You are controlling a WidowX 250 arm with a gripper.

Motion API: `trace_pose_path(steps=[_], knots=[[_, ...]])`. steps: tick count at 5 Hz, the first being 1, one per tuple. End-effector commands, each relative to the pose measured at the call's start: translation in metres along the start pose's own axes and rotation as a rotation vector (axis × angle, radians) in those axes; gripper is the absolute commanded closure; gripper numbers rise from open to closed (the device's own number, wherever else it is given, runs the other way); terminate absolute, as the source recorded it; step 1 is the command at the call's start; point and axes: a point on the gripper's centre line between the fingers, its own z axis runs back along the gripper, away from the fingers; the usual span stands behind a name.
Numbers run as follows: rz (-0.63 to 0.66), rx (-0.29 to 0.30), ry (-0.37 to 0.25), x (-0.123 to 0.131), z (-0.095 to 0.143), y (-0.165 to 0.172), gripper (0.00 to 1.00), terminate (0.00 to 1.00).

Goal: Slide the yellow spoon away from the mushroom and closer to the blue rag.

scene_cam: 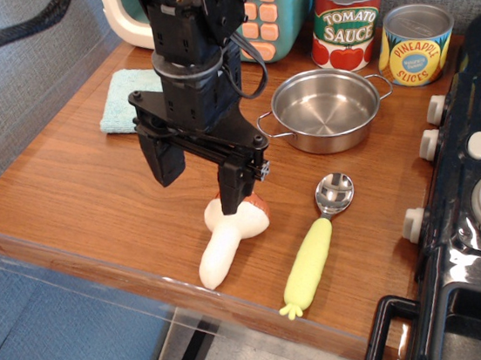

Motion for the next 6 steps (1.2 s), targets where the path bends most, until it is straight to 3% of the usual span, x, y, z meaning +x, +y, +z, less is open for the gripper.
trace_pose_path(steps=[1,2,3,4,6], knots=[[0.0,0.0,0.0,0.0,0.0,0.0,0.0,0.0],[0.003,0.014,-0.057,-0.009,0.021,-0.018,0.0,0.0],[-0.025,0.04,-0.056,-0.014,0.035,-0.04,0.0,0.0],[0.006,-0.007,-0.037,-0.017,0.031,-0.064,0.0,0.0],[0.182,-0.1,0.029,-0.017,-0.032,-0.081,0.0,0.0]])
